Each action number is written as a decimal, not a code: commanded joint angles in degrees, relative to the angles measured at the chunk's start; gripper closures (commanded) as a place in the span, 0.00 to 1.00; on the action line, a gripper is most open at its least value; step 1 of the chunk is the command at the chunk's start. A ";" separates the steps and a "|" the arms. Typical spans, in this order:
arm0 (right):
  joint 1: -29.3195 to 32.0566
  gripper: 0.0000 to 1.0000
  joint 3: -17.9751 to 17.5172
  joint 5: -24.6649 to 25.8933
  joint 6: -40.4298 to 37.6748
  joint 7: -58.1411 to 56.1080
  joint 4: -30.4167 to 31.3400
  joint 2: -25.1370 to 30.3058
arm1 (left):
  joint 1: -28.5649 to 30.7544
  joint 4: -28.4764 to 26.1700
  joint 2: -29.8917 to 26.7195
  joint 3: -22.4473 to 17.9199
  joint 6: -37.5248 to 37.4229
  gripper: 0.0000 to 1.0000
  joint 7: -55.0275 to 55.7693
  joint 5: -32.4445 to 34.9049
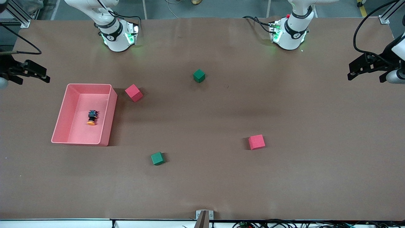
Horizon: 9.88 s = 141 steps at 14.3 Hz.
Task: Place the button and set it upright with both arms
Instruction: 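Move the right gripper over the pink tray toward the yellow button, then lower the right gripper and grasp the yellow-capped button in the tray, then lift the button and carry it with the right gripper to mid-table, then set the button down and open the right gripper while the left gripper approaches, then lower the left gripper over the button while the right gripper withdraws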
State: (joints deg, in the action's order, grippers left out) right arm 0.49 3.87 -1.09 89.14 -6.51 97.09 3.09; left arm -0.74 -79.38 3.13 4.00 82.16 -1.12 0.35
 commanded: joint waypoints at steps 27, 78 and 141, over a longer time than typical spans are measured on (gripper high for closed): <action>5.67 0.03 -0.09 1.71 53.49 -1.05 35.10 -21.53 | -0.05 -4.20 -3.84 0.22 0.46 0.00 2.17 0.08; -47.24 0.96 -1.85 -7.08 38.82 43.42 -17.46 -50.36 | 0.04 -4.20 -3.31 0.13 1.34 0.00 2.17 0.26; -2.86 0.00 1.76 2.15 -1.61 0.97 -4.89 1.84 | -42.85 -1.13 47.93 -1.18 52.58 0.15 55.96 8.70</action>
State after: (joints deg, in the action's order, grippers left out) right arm -3.53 6.52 2.02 87.09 -4.58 90.64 3.42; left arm -42.80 -82.28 50.22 3.62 134.91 53.46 7.74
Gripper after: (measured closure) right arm 0.000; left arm 0.110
